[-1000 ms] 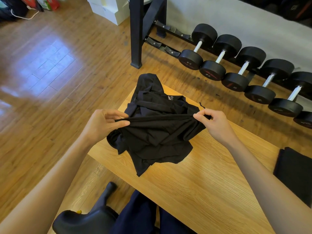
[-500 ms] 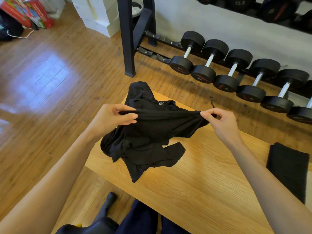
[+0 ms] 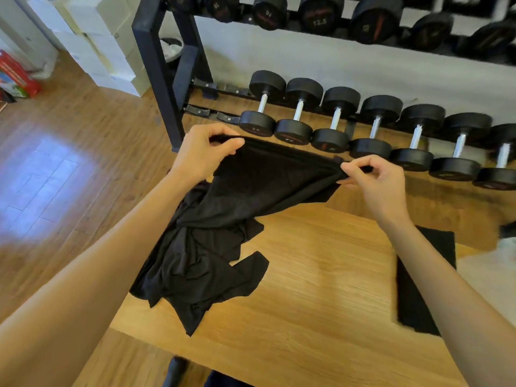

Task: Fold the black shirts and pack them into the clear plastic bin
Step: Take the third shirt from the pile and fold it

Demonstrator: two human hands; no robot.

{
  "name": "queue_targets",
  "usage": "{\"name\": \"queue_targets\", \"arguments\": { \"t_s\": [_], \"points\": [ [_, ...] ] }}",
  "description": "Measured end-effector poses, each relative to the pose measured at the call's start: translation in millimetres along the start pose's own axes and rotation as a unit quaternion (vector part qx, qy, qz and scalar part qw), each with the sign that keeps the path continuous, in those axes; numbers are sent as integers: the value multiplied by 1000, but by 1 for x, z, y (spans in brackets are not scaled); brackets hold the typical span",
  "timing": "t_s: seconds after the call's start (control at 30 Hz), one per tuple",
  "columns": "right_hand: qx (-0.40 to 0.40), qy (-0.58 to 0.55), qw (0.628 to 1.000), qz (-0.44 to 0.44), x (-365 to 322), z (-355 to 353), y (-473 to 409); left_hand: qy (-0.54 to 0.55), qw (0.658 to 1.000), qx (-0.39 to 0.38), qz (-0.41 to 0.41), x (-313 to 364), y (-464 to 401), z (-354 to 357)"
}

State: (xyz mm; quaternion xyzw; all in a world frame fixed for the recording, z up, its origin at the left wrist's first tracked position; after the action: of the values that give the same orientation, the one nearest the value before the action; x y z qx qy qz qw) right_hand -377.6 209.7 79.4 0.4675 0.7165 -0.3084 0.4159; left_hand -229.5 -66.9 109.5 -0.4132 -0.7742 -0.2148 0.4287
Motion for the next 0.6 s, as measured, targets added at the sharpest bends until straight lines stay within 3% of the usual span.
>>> {"name": "queue_targets", "arguments": {
  "t_s": [0.23,0.6],
  "points": [
    [47,28,998,21,21,-44,-19,-30,998,11,63,46,-42,33],
    [163,145,976,3,37,-110,-63,-15,994,69,87,64,-87,39]
  ]
}}
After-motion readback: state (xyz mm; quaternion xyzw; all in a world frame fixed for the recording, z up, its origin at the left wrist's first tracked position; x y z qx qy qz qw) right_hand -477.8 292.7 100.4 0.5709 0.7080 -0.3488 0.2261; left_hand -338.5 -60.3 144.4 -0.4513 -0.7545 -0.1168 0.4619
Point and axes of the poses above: each hand's wrist, its own y-axis away from the middle knuckle, its own z-axis out of the palm, x = y × z, the point moved 6 cm from there along -y, towards the middle knuckle, and after that the axes turned 3 degrees about x, right-handed, at the moved point
